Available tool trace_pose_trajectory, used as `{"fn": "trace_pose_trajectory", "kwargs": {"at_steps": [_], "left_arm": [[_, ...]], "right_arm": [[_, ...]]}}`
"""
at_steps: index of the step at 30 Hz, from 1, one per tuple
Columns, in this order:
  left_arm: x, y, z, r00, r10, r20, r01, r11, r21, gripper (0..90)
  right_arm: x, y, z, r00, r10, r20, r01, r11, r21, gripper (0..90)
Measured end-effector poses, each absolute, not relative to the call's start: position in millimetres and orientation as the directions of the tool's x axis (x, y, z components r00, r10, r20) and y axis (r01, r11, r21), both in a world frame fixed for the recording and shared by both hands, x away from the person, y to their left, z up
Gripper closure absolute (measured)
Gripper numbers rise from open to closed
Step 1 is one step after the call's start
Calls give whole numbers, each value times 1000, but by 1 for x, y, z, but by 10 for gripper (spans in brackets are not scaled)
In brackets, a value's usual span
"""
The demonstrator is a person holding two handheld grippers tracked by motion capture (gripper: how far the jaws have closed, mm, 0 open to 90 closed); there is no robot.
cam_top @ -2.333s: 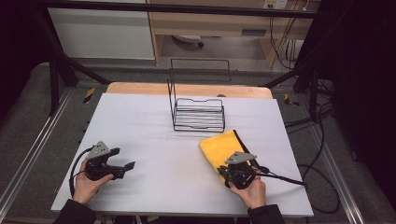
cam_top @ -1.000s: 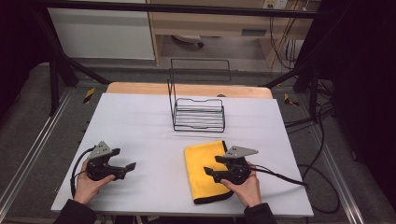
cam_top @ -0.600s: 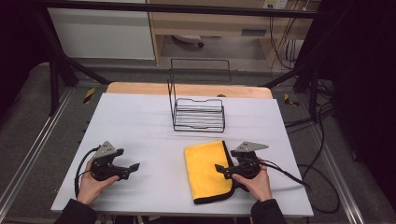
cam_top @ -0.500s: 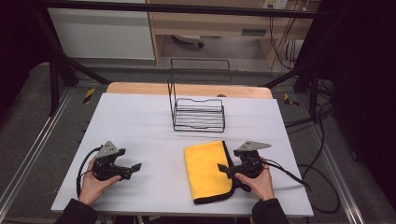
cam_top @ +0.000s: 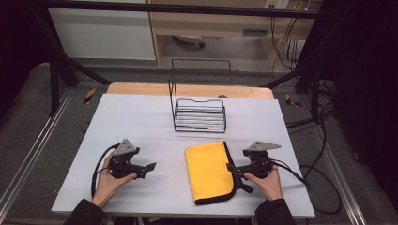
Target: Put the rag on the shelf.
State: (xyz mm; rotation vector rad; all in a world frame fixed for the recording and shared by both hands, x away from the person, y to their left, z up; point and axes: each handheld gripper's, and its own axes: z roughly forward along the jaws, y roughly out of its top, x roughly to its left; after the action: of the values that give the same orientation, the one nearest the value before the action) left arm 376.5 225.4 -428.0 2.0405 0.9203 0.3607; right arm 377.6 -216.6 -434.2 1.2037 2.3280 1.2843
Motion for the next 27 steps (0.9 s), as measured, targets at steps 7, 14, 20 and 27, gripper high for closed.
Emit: {"fn": "trace_pose_trajectory", "kwargs": {"at_steps": [7,14,20,27], "left_arm": [[385,200,-420,700,709,-86,472,-369,800,77],[393,178,-415,708,700,-90,471,-374,799,80],[402,160,-411,709,699,-98,476,-370,798,83],[411,140,-414,700,706,-111,496,-368,786,103]], "right_arm": [[376,-217,-435,-645,744,176,550,292,783,33],[375,-217,-434,-647,743,171,544,294,786,29],[375,-218,-433,-648,742,171,542,292,788,27],[374,-219,-432,-647,743,172,542,290,789,26]]}}
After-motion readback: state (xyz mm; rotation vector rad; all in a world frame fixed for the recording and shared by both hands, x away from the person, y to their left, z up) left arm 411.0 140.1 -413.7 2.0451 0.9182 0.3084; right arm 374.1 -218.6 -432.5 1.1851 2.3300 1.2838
